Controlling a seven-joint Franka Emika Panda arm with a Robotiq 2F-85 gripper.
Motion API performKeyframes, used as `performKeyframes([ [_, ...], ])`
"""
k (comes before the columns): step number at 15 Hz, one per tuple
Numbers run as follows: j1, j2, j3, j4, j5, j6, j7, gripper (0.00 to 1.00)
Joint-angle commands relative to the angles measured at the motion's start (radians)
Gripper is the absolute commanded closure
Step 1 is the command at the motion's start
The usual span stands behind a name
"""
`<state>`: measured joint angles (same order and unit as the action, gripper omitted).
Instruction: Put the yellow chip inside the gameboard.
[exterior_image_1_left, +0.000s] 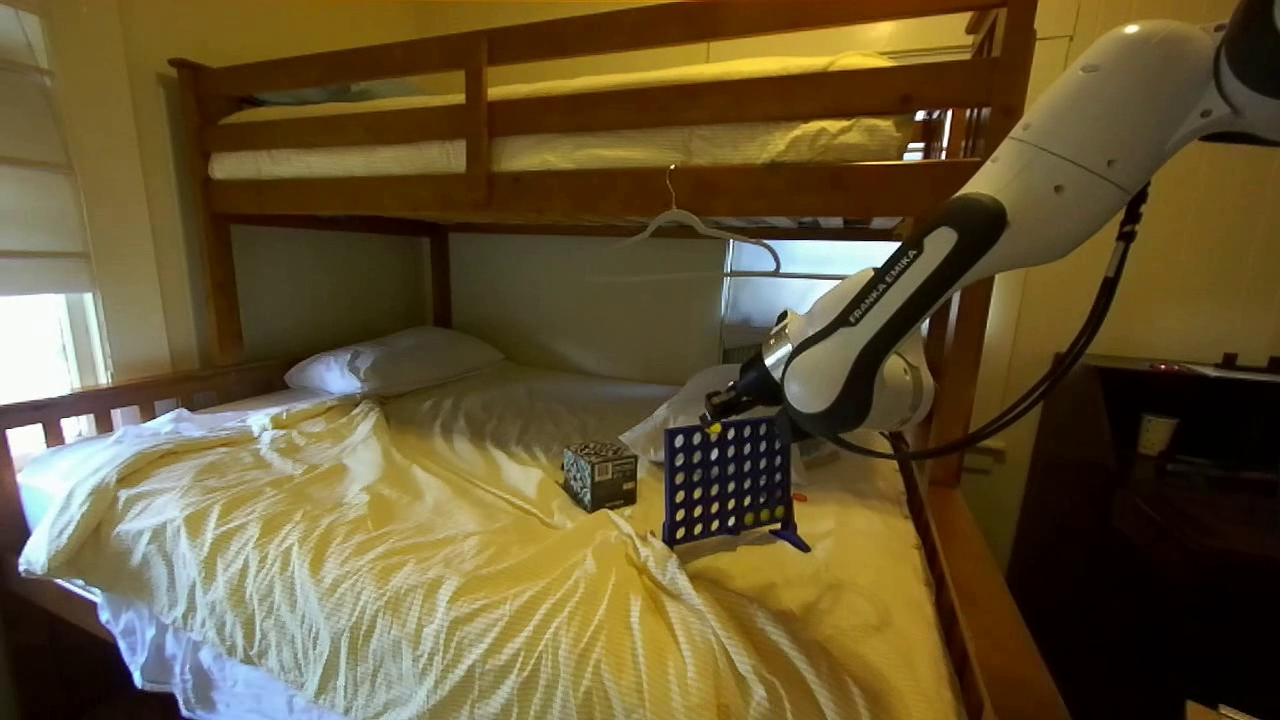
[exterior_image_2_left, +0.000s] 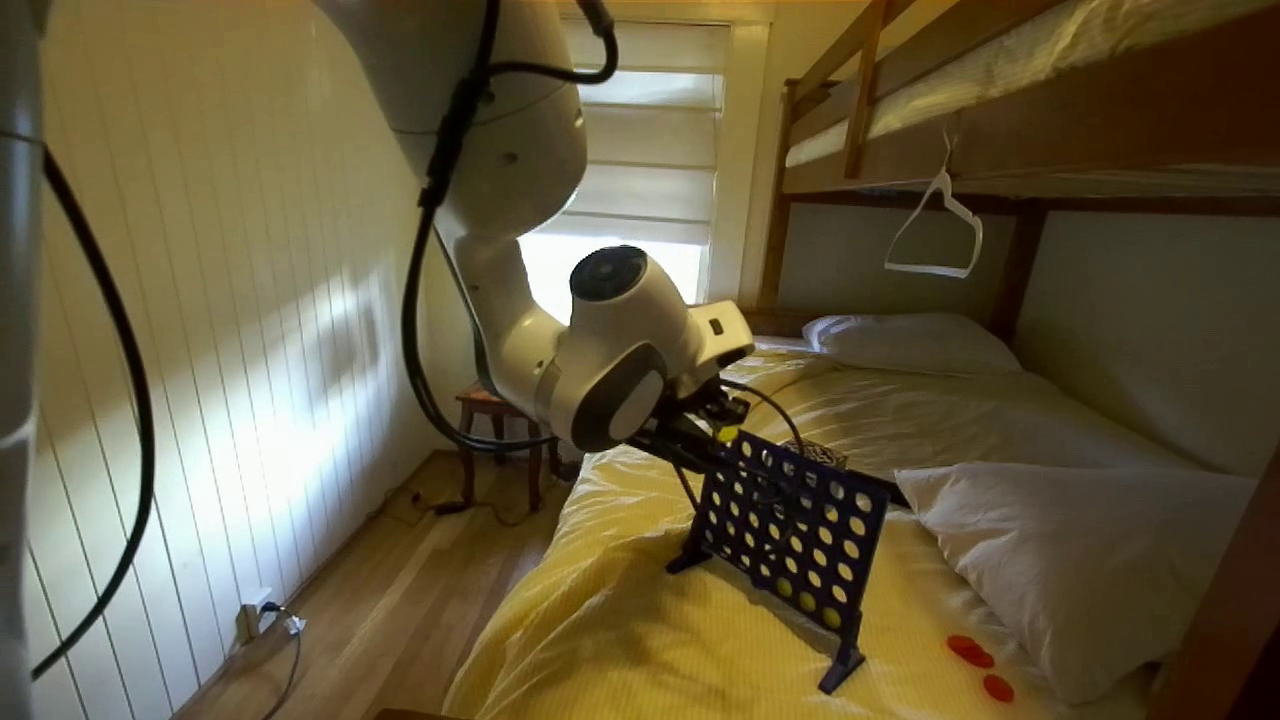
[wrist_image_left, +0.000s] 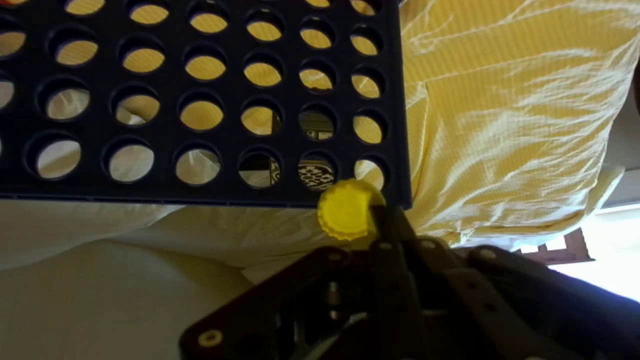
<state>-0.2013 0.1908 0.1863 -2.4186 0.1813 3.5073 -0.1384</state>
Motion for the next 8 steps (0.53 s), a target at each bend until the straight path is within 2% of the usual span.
performKeyframes([
  [1,0.06,-0.001,-0.072,-0.012,-0.063,0.026,0.067,0.99],
  [8,0.052,0.005,-0.073,-0.021,-0.086,0.065,0.084,1.0],
])
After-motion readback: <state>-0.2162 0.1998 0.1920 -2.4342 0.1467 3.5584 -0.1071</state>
